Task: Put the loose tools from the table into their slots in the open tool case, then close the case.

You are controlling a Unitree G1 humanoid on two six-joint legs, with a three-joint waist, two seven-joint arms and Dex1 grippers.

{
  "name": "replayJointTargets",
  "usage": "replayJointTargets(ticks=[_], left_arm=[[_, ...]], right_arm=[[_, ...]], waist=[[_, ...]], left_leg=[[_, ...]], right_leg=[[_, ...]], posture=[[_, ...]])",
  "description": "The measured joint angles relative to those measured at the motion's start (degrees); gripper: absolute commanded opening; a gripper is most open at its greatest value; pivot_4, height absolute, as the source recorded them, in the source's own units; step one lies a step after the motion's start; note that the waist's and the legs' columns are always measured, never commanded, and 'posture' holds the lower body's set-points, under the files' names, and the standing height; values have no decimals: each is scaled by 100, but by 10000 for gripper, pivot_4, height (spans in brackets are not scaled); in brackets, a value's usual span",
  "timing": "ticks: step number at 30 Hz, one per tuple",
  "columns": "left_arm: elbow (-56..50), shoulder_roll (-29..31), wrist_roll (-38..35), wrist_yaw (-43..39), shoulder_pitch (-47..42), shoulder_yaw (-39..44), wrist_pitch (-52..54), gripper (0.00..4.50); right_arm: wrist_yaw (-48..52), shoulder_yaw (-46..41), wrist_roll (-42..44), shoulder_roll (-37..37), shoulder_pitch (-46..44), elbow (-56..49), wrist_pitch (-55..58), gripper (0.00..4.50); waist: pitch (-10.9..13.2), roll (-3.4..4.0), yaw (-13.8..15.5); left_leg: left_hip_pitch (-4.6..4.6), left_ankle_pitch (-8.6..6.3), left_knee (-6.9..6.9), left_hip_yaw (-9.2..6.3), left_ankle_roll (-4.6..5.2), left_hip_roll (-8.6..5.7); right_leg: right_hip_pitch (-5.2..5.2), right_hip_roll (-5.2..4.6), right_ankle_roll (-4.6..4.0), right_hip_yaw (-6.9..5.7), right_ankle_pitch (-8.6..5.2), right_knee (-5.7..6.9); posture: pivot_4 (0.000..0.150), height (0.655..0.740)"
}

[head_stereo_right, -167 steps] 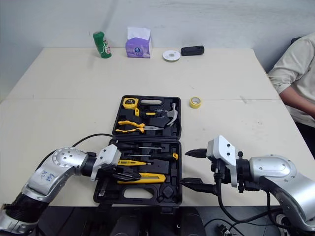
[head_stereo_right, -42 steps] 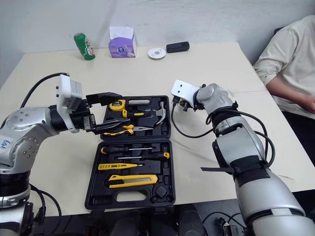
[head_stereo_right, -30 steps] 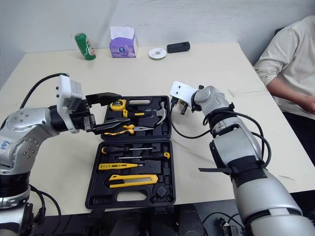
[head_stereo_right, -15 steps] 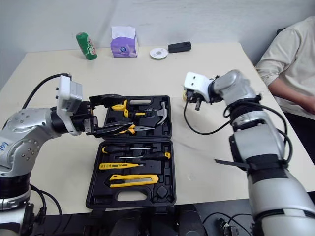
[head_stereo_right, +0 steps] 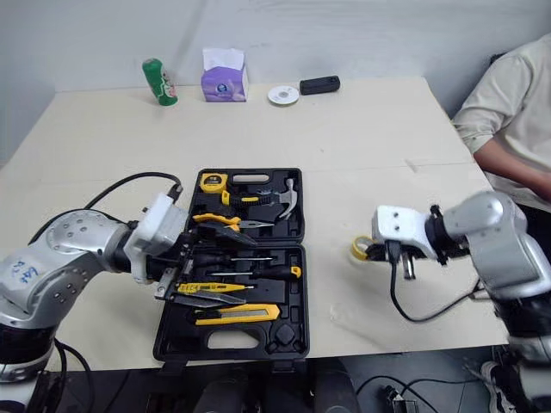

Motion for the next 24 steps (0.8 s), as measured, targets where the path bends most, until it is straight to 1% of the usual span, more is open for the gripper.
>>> replayJointTargets(ticks=[2, 8, 10, 15, 20, 21, 22, 24], left_arm=[[9, -10, 116, -62, -2, -77, -111, 45000], [49, -199, 395, 29, 1, -203, -328, 45000], [50, -220, 435, 35, 0, -207, -346, 45000], [53, -303, 474, 51, -5, -220, -359, 45000], [112, -330, 548, 51, -50, -228, -368, 45000], [133, -342, 555, 54, -66, -233, -371, 45000], [157, -349, 562, 56, -74, -239, -377, 45000], [237, -364, 599, 57, -90, -252, -399, 45000]], right_arm=[[-214, -91, -7, -166, 619, -426, -74, 116], [-675, -449, 86, -245, 1484, -1175, -339, 116], [-759, -449, 84, -267, 1662, -1250, -390, 116], [-955, -448, 91, -359, 1725, -1329, -392, 116], [-1035, -284, 87, -368, 1569, -1295, -465, 116], [-1031, -209, 92, -368, 1508, -1291, -485, 3985], [-1029, -170, 98, -368, 1441, -1274, -493, 6379], [-1004, -79, 120, -377, 1222, -1220, -494, 14977]], waist=[[0, -1, 11], [4, -9, 58], [4, -9, 89], [4, -12, 125], [5, -13, 119], [5, -13, 120], [5, -13, 121], [5, -13, 119]], left_leg=[[0, 0, 0, 3, 1, -4], [0, 2, 0, 2, 4, -4], [0, 2, 0, 3, 5, -6], [1, 3, 2, -1, 8, -7], [2, 3, 2, -1, 9, -6], [2, 3, 2, -2, 9, -6], [1, 3, 2, -2, 9, -7], [3, 4, 2, -2, 10, -7]], right_leg=[[0, -2, 0, 2, 0, 0], [0, 0, 1, 2, 1, -2], [1, -2, 2, 3, 1, -2], [6, -2, 2, 1, 1, -4], [8, -2, 2, 0, 1, -4], [8, -2, 2, -1, 1, -4], [8, -2, 2, -1, 1, -4], [9, -2, 2, -1, 1, -4]], posture=[[1500, 7316], [1500, 7316], [1500, 7316], [1500, 7316], [1500, 7316], [1500, 7316], [1500, 7316], [1500, 7316]])
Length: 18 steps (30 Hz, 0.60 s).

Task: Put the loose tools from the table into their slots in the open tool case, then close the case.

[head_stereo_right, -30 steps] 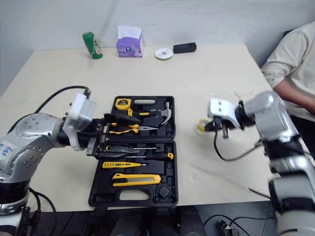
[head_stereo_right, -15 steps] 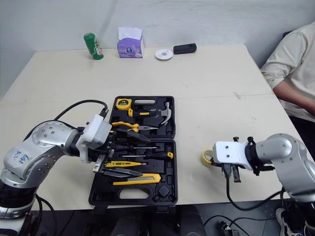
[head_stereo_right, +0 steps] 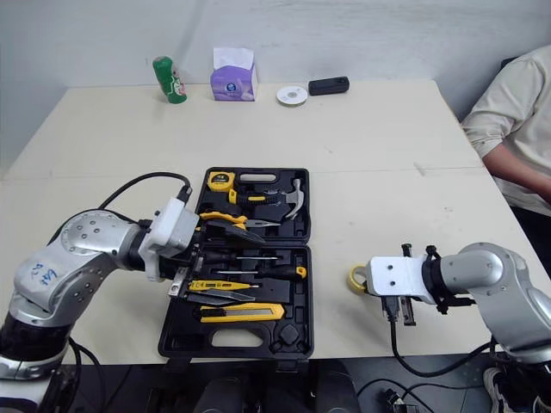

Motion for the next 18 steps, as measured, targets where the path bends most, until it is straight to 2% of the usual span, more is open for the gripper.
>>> replayJointTargets(ticks=[6, 7, 13, 18], left_arm=[[139, -39, 169, 14, -63, -9, -157, 45000], [163, -46, 184, 17, -53, -11, -179, 45000], [62, -181, 279, 99, 90, -187, -250, 45000], [-9, -254, 357, 204, 197, -295, -292, 45000]], right_arm=[[466, 234, 172, -280, -625, 143, 41, 43125], [642, 298, 258, -366, -840, 147, 80, 44604], [1476, 861, 327, -540, -1969, 296, -73, 44604], [1590, 1973, 367, -906, -2926, 686, -532, 44604]], waist=[[0, 0, -5], [1, -1, -14], [2, -3, -10], [2, -3, -10]], left_leg=[[-1, 0, 0, -2, 2, 0], [0, 0, 1, -2, 2, 2], [0, 0, 1, -4, 2, 3], [0, -1, 4, -4, 4, 0]], right_leg=[[1, -1, 0, -4, 0, -2], [2, 0, 0, -4, 0, -2], [3, -1, 0, -6, 0, -4], [4, -9, 0, -10, 0, -4]], posture=[[1500, 7316], [1500, 7316], [1500, 7316], [1500, 7316]])
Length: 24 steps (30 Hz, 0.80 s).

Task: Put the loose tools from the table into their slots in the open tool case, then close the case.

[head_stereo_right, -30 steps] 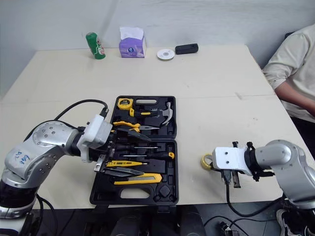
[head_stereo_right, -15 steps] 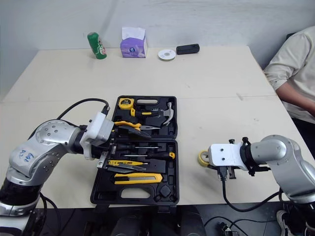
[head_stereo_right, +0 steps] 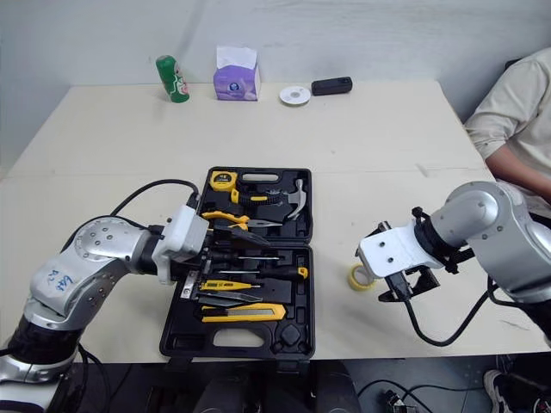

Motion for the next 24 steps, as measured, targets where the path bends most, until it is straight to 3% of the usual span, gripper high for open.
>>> replayJointTargets(ticks=[8, 18, 21, 23, 24], left_arm=[[-33, -76, 46, 120, 32, -67, -14, 45000], [-174, -91, 44, 219, 60, -68, -10, 45000], [-173, -90, 44, 224, 57, -67, -6, 45000], [-173, -89, 44, 224, 52, -66, -2, 45000], [-172, -89, 44, 223, 46, -65, -2, 45000]], right_arm=[[46, 1141, -10, -198, -923, 651, -899, 44604], [52, 1539, -16, -203, -1051, 726, -1257, 44604], [53, 1533, -71, -199, -933, 727, -1366, 37117], [53, 1533, -72, -199, -877, 725, -1376, 27739], [53, 1532, -73, -198, -842, 724, -1374, 27739]], waist=[[0, 0, -3], [0, 0, -2], [0, 0, 3], [0, 0, 1], [0, 0, 2]], left_leg=[[-1, 0, 0, 1, 0, 1], [-2, 0, 2, 1, 0, 2], [-3, 0, 3, 1, 0, 1], [-2, 0, 3, 1, 0, 1], [-2, 0, 3, 1, 0, 1]], right_leg=[[-2, 0, 0, -2, 0, 1], [-2, 0, 0, -3, 0, 3], [-2, -1, 0, -4, 0, 2], [-2, -1, 0, -4, 0, 3], [-2, 0, 0, -4, 0, 3]], posture=[[1500, 7316], [1500, 7316], [1500, 7316], [1500, 7316], [1500, 7316]])
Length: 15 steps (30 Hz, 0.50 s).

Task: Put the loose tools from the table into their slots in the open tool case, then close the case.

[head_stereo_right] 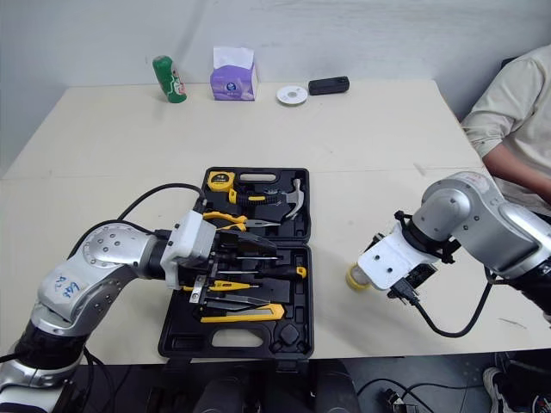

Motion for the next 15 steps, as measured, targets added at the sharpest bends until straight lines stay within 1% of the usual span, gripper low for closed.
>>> replayJointTargets(ticks=[5, 12, 15], left_arm=[[1, 15, -1, -4, -27, 15, 2, 45000], [0, 13, -4, 2, -62, 15, 26, 45000], [0, 12, -5, 28, -67, 15, 70, 45000]], right_arm=[[0, -29, -101, 30, 149, 3, -1, 27739], [1, -99, -491, 449, 313, 220, -154, 27739], [2, -106, -622, 512, 419, 317, -245, 27739]], waist=[[0, 0, -2], [0, 0, 2], [0, 0, 4]], left_leg=[[0, 0, 0, 0, 0, 0], [0, 0, 3, 0, 0, 0], [-2, 0, 3, -1, 0, 0]], right_leg=[[0, 0, 0, -1, 0, 0], [1, 0, 0, -2, 0, 2], [1, 0, 0, -3, 0, 2]], posture=[[1500, 7316], [1500, 7316], [1500, 7316]])
